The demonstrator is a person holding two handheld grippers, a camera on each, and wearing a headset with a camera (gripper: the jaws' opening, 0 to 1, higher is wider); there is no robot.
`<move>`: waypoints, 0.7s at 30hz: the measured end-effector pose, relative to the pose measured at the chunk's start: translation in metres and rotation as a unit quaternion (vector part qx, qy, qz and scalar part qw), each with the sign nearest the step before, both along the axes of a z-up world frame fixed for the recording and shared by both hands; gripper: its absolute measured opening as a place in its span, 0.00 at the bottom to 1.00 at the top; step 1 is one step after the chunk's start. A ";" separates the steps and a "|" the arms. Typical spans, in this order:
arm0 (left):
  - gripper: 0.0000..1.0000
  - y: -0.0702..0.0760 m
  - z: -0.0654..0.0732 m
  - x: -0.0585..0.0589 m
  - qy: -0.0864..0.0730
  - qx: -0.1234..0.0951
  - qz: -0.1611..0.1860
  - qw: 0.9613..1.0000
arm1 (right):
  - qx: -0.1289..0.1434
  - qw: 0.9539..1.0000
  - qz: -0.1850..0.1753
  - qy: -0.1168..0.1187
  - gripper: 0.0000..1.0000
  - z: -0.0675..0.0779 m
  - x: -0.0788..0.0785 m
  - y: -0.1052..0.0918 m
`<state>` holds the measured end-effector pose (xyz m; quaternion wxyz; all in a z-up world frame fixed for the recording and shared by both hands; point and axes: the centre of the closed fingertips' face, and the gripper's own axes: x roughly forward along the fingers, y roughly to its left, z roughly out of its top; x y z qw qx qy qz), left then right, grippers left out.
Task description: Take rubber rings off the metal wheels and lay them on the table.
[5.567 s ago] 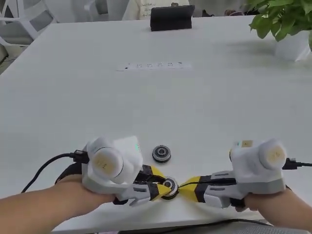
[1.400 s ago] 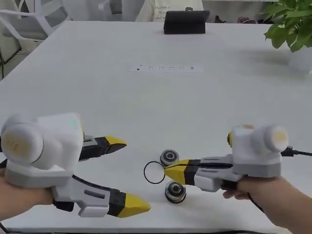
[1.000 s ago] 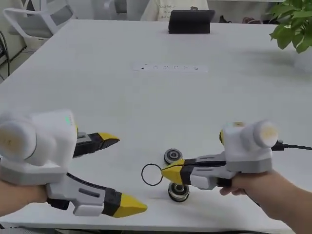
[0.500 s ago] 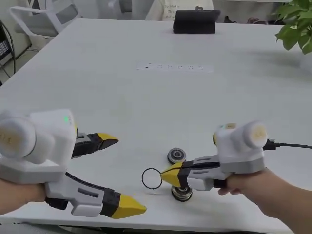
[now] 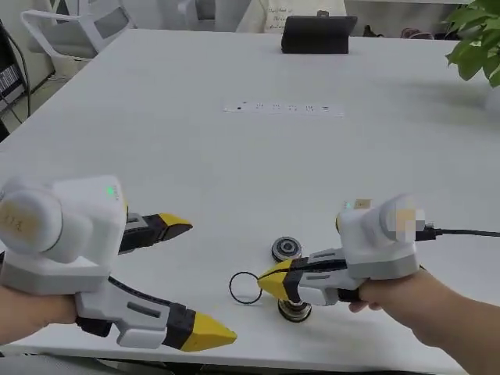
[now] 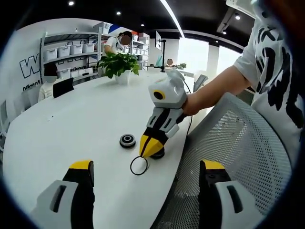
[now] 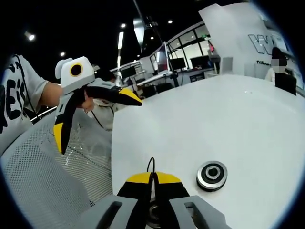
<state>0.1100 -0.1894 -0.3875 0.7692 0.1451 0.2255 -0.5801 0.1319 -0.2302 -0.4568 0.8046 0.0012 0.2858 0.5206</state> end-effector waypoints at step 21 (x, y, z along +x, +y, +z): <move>0.90 0.002 0.002 0.006 0.006 -0.006 0.011 1.000 | 0.011 0.999 -0.026 -0.028 0.20 0.014 0.008 -0.009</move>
